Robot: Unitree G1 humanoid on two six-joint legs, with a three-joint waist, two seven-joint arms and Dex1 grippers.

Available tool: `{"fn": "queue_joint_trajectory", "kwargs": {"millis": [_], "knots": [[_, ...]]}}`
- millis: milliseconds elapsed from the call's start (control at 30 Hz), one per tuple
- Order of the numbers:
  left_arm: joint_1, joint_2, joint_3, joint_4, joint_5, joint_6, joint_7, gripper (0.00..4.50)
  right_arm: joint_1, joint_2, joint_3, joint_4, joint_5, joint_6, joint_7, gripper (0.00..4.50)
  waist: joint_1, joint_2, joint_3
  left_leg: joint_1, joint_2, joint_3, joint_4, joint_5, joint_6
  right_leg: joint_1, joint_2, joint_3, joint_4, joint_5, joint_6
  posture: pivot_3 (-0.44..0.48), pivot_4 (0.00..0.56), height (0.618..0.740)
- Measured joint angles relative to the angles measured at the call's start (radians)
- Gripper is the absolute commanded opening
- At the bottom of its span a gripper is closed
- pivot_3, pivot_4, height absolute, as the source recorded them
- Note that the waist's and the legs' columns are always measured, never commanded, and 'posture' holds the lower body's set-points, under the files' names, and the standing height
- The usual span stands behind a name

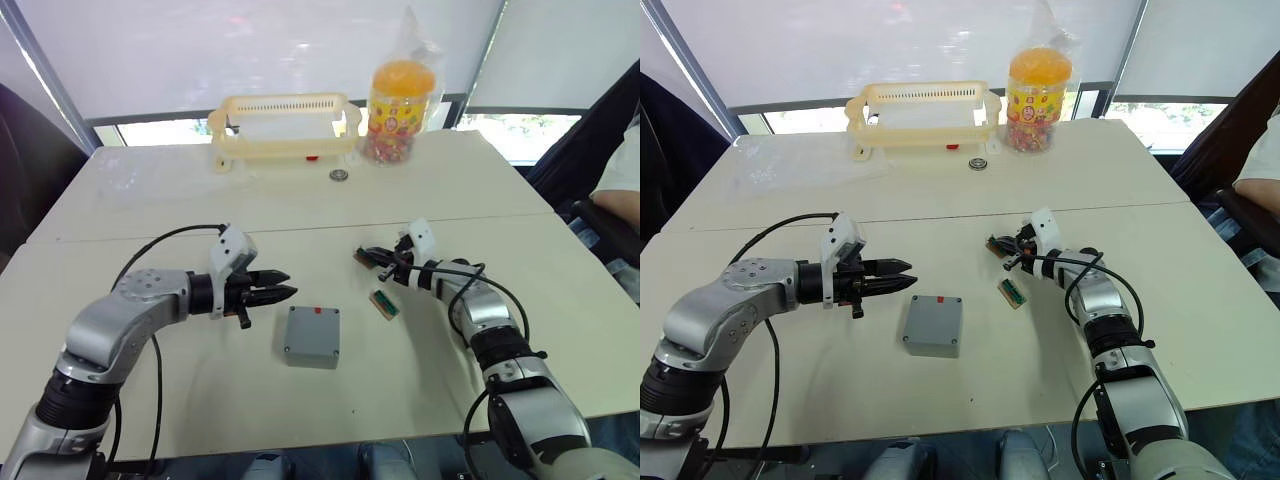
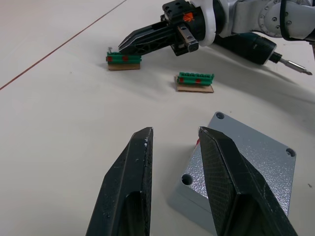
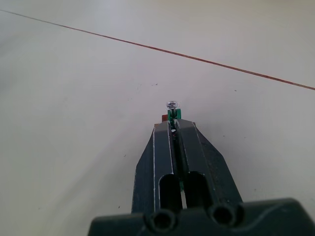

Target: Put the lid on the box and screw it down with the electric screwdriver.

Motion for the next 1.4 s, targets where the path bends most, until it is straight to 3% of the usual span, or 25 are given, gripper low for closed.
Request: {"fn": "queue_joint_trajectory", "kwargs": {"millis": [533, 700, 767, 967, 1400], "knots": [[0.0, -0.001, -0.004, -0.001, 0.007, 0.0, -0.022, 1.45, 0.005, -0.029, -0.057, -0.171, 0.031, 0.09, 0.037, 0.04, 0.001, 0.0, 0.0, 0.0, 0.0, 0.0, 0.0, 0.0, 0.0, 0.0, 0.0, 0.0, 0.0, 0.0, 0.0, 0.0, 0.15, 0.74], [0.003, 0.062, -0.014, -0.067, -0.017, 0.018, -0.083, 1.45, 0.106, -0.116, -0.084, -0.547, 0.154, 0.303, 0.086, 0.04, 0.005, 0.0, 0.0, -0.001, 0.0, -0.001, 0.0, 0.0, 0.0, -0.001, 0.0, 0.0, 0.0, 0.0, 0.0, 0.0, 0.15, 0.74], [0.009, 0.104, -0.017, -0.103, -0.035, 0.023, -0.119, 1.45, 0.199, -0.168, -0.083, -0.775, 0.239, 0.432, 0.103, 0.04, 0.006, 0.0, 0.0, -0.001, 0.001, -0.002, 0.0, 0.0, 0.0, 0.0, 0.0, -0.001, 0.0, 0.0, 0.0, 0.0, 0.15, 0.74], [0.046, 0.189, -0.033, -0.124, -0.018, -0.002, -0.183, 1.45, 0.337, -0.185, -0.071, -1.082, 0.354, 0.622, 0.047, 0.04, 0.002, 0.0, 0.0, 0.0, 0.001, 0.0, 0.0, 0.0, 0.0, 0.0, 0.0, 0.0, 0.0, 0.0, 0.0, 0.0, 0.15, 0.74], [0.056, 0.185, -0.06, -0.107, 0.012, -0.039, -0.194, 1.45, 0.39, -0.151, 0.046, -1.078, 0.273, 0.549, -0.021, 0.04, 0.006, 0.0, 0.0, 0.0, 0.001, -0.001, 0.0, 0.0, 0.0, 0.001, 0.0, -0.001, 0.0, 0.0, 0.0, 0.0, 0.15, 0.74]]}}
